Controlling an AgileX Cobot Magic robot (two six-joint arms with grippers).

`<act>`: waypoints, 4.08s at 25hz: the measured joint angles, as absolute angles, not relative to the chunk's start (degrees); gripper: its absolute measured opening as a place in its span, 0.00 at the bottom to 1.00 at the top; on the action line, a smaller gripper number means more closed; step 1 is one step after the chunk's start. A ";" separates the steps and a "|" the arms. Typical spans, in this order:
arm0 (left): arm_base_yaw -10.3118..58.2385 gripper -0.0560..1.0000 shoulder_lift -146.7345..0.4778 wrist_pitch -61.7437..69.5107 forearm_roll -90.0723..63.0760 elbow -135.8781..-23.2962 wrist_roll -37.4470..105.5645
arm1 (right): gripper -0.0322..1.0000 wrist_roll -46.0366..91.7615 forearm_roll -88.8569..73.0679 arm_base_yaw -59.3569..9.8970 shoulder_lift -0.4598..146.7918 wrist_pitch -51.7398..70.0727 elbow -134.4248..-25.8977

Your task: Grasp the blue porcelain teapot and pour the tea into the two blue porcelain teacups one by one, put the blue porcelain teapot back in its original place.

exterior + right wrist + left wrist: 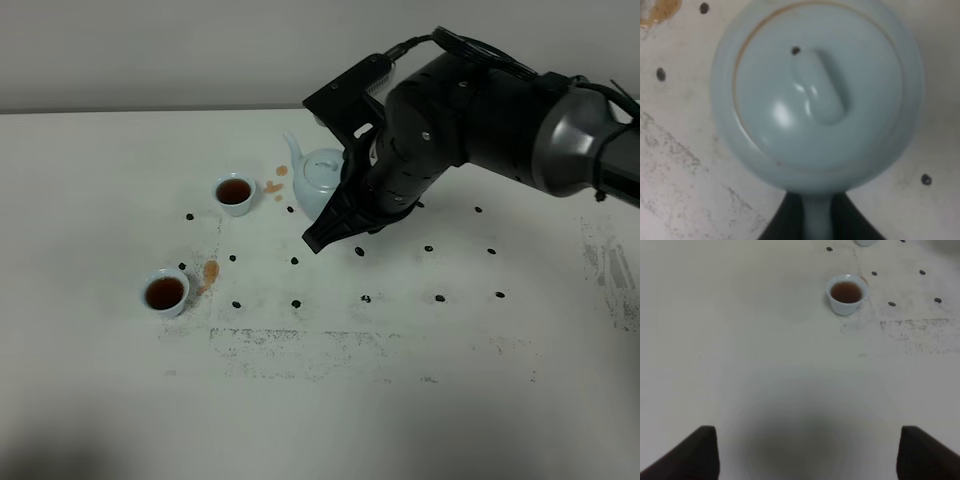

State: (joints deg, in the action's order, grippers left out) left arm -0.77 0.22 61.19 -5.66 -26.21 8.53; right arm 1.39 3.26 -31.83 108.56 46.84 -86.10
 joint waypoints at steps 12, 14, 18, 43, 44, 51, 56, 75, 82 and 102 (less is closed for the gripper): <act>-0.77 0.74 0.22 61.19 -5.66 -26.21 8.53 | 0.11 0.88 -4.57 -28.47 105.97 41.10 -74.17; -0.77 0.74 0.22 61.19 -5.66 -26.21 8.53 | 0.11 0.88 -5.47 -28.47 105.97 40.28 -73.23; -0.77 0.74 0.22 61.19 -5.66 -26.21 8.53 | 0.11 0.88 -6.01 -28.47 106.04 39.60 -72.37; -0.77 0.74 0.22 61.19 -5.66 -26.21 8.53 | 0.11 0.98 -8.02 -28.47 113.03 38.49 -71.72; -0.77 0.74 0.22 61.19 -5.66 -26.21 8.53 | 0.11 0.98 -8.14 -28.47 113.01 38.35 -71.72; -0.77 0.74 0.22 61.19 -5.66 -26.21 8.53 | 0.11 0.98 -8.77 -28.47 113.53 38.08 -71.72; -0.77 0.74 0.22 61.19 -5.66 -26.21 8.53 | 0.11 0.98 -8.83 -28.47 113.59 38.02 -71.72; -0.77 0.74 0.22 61.19 -5.66 -26.21 8.53 | 0.21 0.98 -10.30 -28.47 113.81 38.14 -71.72; -0.77 0.74 0.22 61.19 -5.66 -26.21 8.53 | 0.39 0.98 -10.34 -28.47 113.81 38.14 -71.72; -0.77 0.74 0.22 61.19 -5.84 -26.21 8.53 | 0.46 -3.71 -5.76 -28.47 93.83 50.31 -71.72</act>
